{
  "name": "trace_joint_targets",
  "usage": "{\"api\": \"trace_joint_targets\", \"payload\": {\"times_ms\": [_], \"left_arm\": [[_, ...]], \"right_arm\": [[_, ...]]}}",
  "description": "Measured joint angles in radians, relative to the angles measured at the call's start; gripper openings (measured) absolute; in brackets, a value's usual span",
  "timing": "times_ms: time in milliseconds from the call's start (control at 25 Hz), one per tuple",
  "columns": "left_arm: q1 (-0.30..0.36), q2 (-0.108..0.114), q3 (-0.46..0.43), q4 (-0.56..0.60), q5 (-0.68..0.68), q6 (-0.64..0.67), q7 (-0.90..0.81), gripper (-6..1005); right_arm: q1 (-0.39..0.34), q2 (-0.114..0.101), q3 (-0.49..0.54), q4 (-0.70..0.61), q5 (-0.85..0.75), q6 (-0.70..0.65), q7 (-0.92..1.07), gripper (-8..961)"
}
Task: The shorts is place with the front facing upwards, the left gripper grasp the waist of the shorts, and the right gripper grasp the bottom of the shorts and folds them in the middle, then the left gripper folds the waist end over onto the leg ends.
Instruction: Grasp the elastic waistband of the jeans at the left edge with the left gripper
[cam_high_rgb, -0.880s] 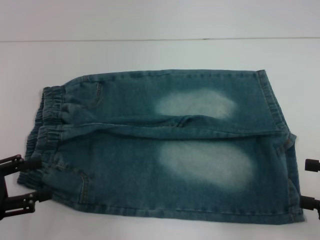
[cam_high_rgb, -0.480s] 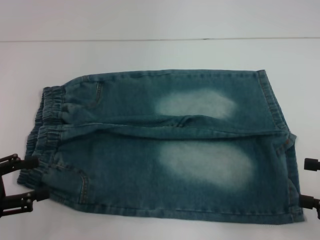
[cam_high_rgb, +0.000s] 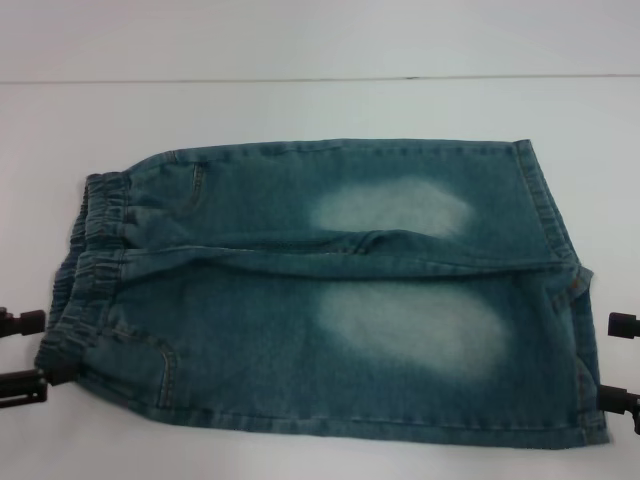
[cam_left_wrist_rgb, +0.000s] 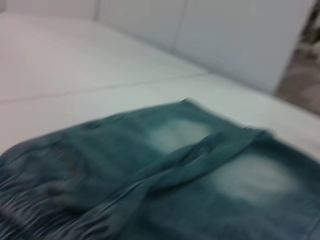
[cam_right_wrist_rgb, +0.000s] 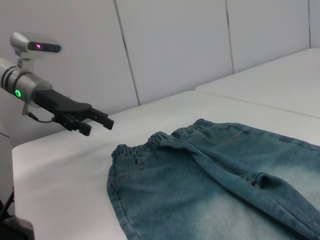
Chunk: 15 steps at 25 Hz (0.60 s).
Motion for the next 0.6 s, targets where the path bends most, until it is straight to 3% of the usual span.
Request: {"api": "trace_joint_targets", "payload": {"times_ms": [320,600], "left_arm": [[-0.038,0.006,0.036,0.039,0.110,-0.127,-0.081,847],[-0.044,-0.001,0.086,0.032,0.123,-0.199,-0.090,843]], "right_arm": [[0.012,0.005,0.002,0.000,0.000,0.001,0.011,911],[0.015,0.015,0.002,0.000,-0.002,0.001,0.016,911]]}}
